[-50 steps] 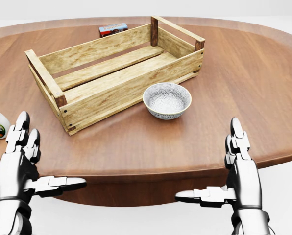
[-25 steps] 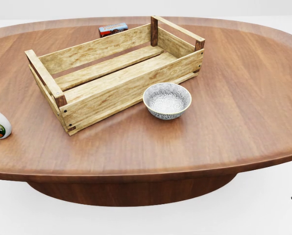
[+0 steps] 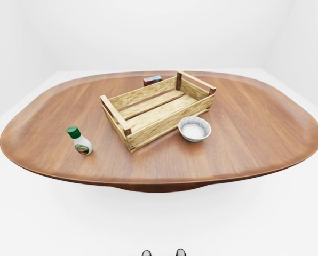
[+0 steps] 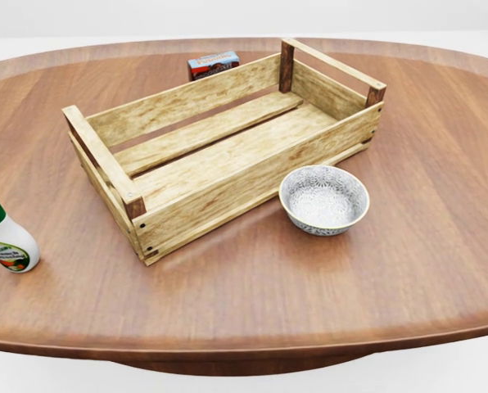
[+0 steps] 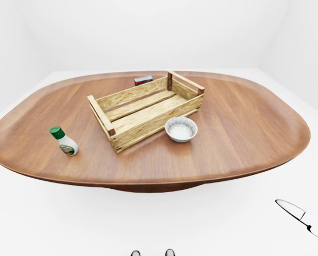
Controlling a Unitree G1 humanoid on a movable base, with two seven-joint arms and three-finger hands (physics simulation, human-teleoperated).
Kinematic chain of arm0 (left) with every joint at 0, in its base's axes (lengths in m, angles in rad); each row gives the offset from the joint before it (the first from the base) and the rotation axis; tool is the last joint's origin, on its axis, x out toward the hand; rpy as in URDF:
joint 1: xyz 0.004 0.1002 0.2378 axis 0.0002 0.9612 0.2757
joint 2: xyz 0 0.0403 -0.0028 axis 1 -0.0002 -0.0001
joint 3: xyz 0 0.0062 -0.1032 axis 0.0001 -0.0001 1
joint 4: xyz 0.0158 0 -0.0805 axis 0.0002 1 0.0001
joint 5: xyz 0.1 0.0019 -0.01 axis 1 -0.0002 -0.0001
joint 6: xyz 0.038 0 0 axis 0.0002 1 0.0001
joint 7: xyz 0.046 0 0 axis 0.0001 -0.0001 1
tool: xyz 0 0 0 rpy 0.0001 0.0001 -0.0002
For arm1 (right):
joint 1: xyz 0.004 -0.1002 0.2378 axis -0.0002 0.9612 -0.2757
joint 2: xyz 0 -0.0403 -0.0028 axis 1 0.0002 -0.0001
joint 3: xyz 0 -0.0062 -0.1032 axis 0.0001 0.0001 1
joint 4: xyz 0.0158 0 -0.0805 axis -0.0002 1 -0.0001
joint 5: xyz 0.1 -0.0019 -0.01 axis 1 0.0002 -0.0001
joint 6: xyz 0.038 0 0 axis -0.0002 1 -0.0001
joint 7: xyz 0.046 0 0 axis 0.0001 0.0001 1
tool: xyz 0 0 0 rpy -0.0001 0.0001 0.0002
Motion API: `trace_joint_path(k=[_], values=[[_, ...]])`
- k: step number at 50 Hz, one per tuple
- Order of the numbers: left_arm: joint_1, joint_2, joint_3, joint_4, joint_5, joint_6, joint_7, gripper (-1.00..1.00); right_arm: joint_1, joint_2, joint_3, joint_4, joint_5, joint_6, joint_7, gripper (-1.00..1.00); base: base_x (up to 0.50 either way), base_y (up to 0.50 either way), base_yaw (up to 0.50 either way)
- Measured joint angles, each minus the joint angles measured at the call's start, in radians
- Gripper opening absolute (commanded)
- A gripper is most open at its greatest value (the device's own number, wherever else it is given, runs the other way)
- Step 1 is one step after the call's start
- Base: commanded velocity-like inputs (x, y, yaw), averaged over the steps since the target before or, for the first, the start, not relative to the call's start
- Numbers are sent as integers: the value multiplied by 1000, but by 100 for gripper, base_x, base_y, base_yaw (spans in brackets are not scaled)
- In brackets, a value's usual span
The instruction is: Pick up the salad dressing and put it in the tray.
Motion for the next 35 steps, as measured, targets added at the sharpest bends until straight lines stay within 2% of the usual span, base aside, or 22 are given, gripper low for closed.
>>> trace_joint_path(k=[16,35], values=[[10,37,28,21,-49,0,62,100,-11,-5,20,-16,-117,0,11,100,41,33,0],[-4,47,3,80,-51,0,55,100,-23,-24,42,-1,-197,0,13,100,41,33,0]])
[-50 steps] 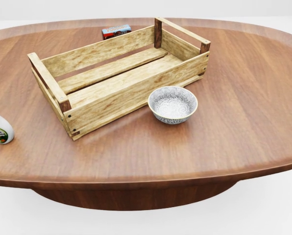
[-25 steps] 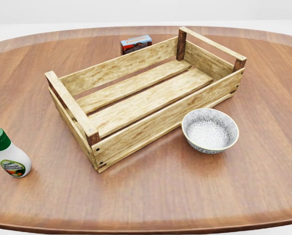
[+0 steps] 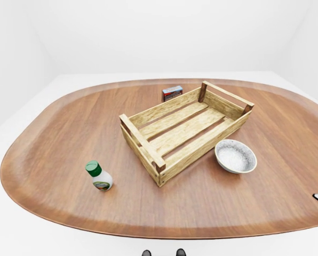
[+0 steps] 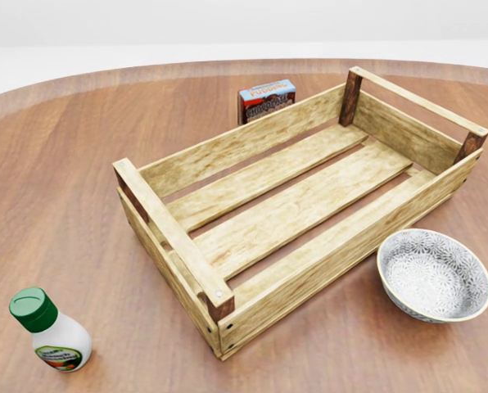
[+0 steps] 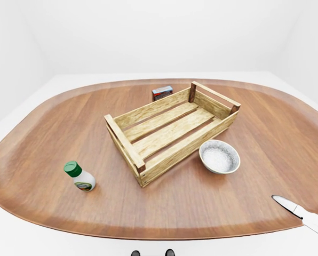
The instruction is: Pick up the salad dressing and put it in the tray.
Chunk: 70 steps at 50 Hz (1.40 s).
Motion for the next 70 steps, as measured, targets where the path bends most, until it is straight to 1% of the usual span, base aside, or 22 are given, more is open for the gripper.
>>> trace_joint_path(k=[11,22,40,45,57,70], values=[[-4,3,-17,33,-2,0,-6,100,-7,-14,16,9,-41,0,-4,100,41,33,0],[-2,0,-22,36,-6,0,-8,100,-12,-20,27,16,-64,0,-6,100,42,31,0],[6,-6,-13,12,-8,0,-5,100,-15,-26,24,24,-52,0,-6,100,43,29,0],[7,-8,-10,3,-8,0,-3,100,-16,-24,26,42,-25,0,-8,100,0,0,0],[7,-9,-6,-9,-7,0,0,100,-10,-30,50,82,-47,0,-22,100,4,45,0],[7,-12,-3,-27,-8,0,4,100,-6,-27,7,87,51,0,-21,100,0,0,0]])
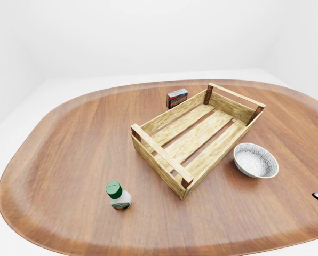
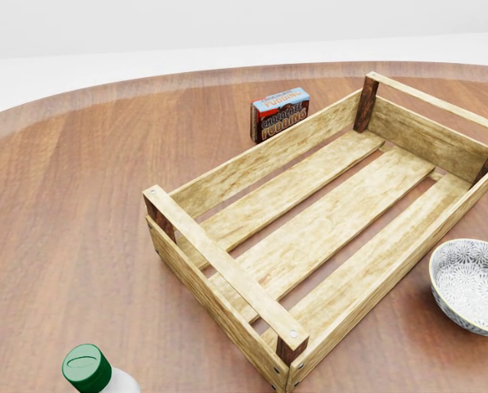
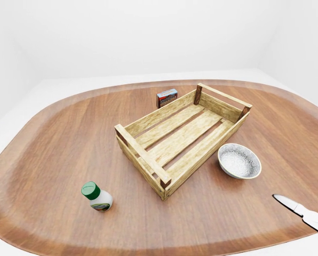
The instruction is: Pick up the salad dressing and put it in the tray.
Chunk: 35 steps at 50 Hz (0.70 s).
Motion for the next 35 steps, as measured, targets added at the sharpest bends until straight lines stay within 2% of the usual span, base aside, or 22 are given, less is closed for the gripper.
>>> trace_joint_path(k=[4,13,18,23,28,35], values=[[1,-1,2,-8,2,0,2,100,-1,-1,5,8,21,0,9,100,25,-2,0],[0,-5,3,-21,3,0,3,100,-26,-17,132,9,-14,0,-7,100,50,-5,0],[0,-6,4,-26,4,0,4,100,-32,-23,169,2,-40,0,-20,100,40,-4,0],[-1,-6,5,-28,4,0,4,100,-27,-22,149,-2,-20,0,-21,100,0,0,0],[-2,-7,3,-29,5,0,3,100,-21,-26,147,2,-65,0,-22,100,6,48,0],[-2,-5,4,-25,5,0,2,100,-19,-15,118,6,-38,0,-20,100,0,0,0]])
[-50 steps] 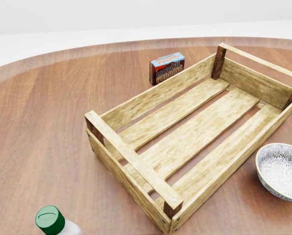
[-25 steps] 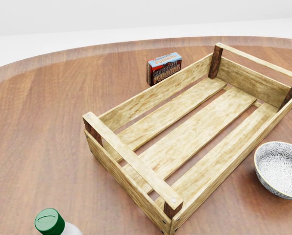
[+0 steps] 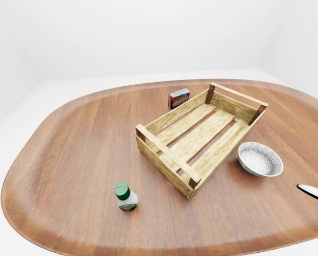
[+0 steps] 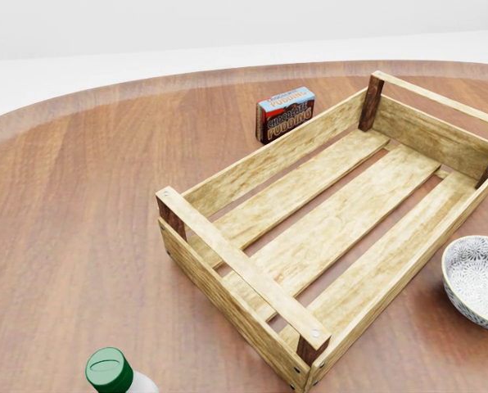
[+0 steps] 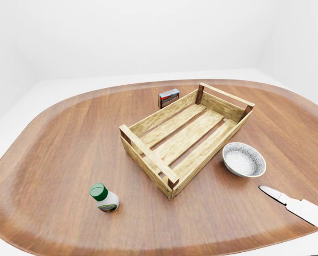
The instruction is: Pick up the salad dressing and put it in the tray.
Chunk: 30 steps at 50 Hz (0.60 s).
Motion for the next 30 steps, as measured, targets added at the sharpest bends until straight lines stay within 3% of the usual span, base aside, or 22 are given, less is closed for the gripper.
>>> trace_joint_path(k=[9,12,15,19,24,30], values=[[2,-2,2,-3,-12,0,-8,100,-10,-6,43,-2,-16,0,3,100,33,-4,0],[2,-2,-1,-12,-17,0,-9,100,-96,-156,158,112,34,0,15,100,0,0,0],[-1,-2,-3,-18,-20,0,-9,100,-272,-315,264,219,68,0,26,100,0,0,0],[-2,-2,-3,-26,-24,0,-11,100,-511,-458,369,323,96,0,38,100,0,0,0],[-3,-1,-1,-31,-27,0,-11,100,-753,-561,469,424,103,0,52,100,0,0,0],[-5,-2,-3,-35,-28,0,-12,100,-959,-610,560,548,87,0,70,100,0,0,0]])
